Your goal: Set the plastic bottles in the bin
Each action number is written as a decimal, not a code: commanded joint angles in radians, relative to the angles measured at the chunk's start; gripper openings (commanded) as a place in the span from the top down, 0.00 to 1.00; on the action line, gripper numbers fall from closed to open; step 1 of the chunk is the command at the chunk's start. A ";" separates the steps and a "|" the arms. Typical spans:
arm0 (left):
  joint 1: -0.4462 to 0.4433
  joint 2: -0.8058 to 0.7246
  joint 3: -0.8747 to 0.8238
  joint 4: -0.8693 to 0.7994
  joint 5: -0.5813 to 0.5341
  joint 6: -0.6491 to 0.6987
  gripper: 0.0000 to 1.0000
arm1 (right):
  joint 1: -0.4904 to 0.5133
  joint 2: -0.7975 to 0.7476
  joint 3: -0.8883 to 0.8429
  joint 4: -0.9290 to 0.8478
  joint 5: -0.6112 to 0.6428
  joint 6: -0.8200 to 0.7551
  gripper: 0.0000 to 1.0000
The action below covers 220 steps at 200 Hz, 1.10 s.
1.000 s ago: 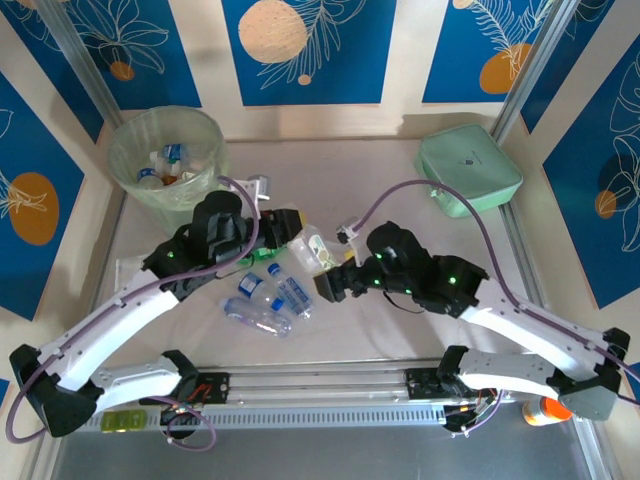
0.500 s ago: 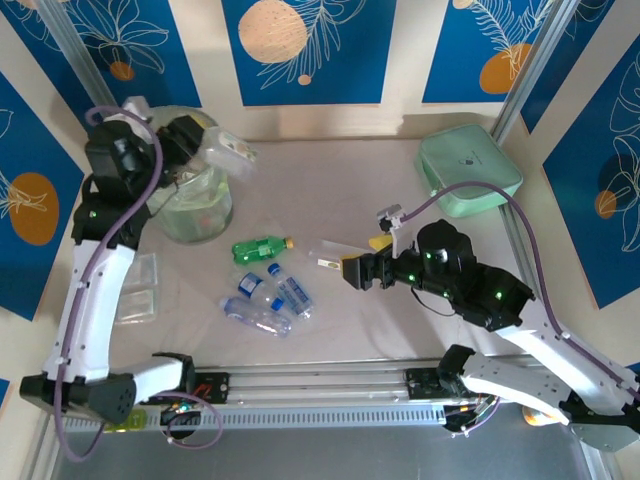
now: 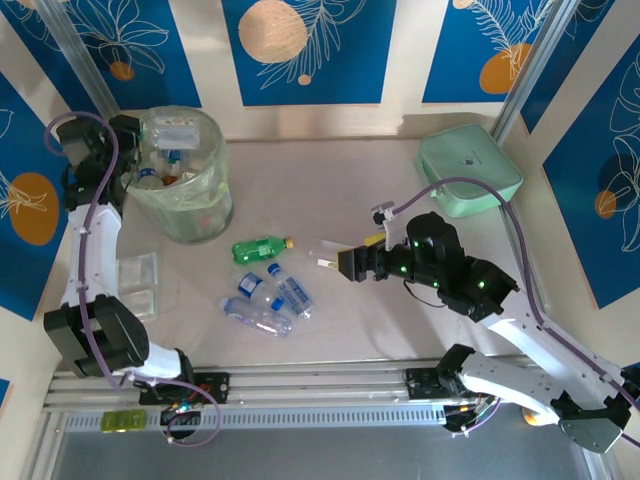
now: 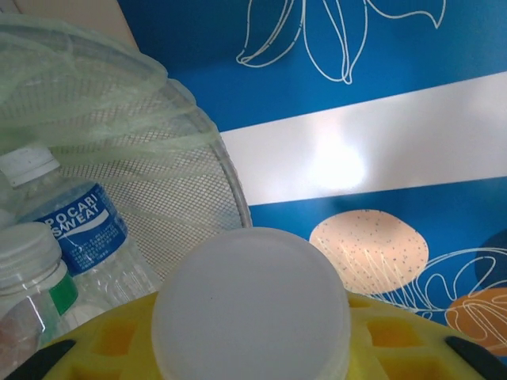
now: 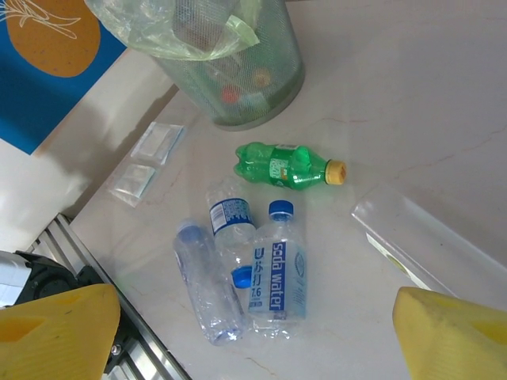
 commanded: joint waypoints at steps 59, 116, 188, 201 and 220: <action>0.008 0.145 0.029 0.067 -0.033 0.037 0.67 | -0.004 0.116 0.044 0.047 -0.029 -0.024 0.10; -0.030 0.217 0.069 0.019 0.027 0.108 0.39 | -0.004 0.161 0.054 0.039 -0.053 -0.035 0.10; -0.029 0.122 0.210 -0.200 -0.042 0.199 0.16 | -0.001 0.132 0.065 0.020 -0.037 -0.029 0.10; -0.029 0.091 0.251 -0.275 -0.084 0.223 0.16 | 0.006 0.126 0.072 0.006 -0.021 -0.028 0.10; -0.032 0.033 0.275 -0.344 -0.119 0.250 0.16 | 0.018 0.118 0.076 -0.011 0.007 -0.023 0.10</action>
